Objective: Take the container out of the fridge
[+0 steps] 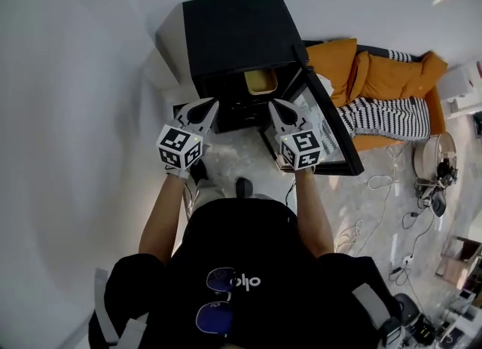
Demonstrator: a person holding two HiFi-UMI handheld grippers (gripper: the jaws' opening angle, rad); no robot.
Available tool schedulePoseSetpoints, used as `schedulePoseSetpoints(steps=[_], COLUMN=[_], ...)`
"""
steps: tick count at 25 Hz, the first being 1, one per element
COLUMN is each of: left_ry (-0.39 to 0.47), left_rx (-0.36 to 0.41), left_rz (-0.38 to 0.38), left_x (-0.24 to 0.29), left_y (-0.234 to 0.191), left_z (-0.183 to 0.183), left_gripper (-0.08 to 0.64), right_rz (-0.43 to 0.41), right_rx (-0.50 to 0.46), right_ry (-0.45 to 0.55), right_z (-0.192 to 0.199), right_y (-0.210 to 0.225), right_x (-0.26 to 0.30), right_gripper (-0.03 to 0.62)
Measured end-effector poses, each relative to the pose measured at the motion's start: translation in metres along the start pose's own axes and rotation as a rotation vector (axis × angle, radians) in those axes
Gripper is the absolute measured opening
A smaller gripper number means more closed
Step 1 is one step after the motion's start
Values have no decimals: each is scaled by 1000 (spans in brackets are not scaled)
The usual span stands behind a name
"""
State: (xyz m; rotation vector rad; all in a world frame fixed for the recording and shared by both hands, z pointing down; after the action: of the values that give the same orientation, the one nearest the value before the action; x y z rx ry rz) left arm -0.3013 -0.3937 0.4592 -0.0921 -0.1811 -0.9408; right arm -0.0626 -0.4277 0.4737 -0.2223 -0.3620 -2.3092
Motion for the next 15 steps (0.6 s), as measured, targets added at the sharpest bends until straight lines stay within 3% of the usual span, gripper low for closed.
schedulePoseSetpoints(steps=[15], left_ry=[-81], left_rx=[87], left_rz=[237], left_x=[50], left_y=[-2], left_z=[11], left_gripper=[5], right_rz=[156], right_rx=[48], right_ry=[30], right_z=[20], right_y=[17], right_x=[14], right_gripper=[8])
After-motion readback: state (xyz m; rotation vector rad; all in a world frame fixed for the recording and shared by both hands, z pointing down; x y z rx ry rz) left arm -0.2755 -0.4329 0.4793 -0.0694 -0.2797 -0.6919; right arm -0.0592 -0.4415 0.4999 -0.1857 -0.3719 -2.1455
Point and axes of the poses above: the fingertips, and each gripper's own axes: x forward along the fingers, y to its right, z out of its underside, the point moved 8 cm from there along -x, backward along the fingers, and after that the axes turned 8 degrees about x, right-handed, at the moved point
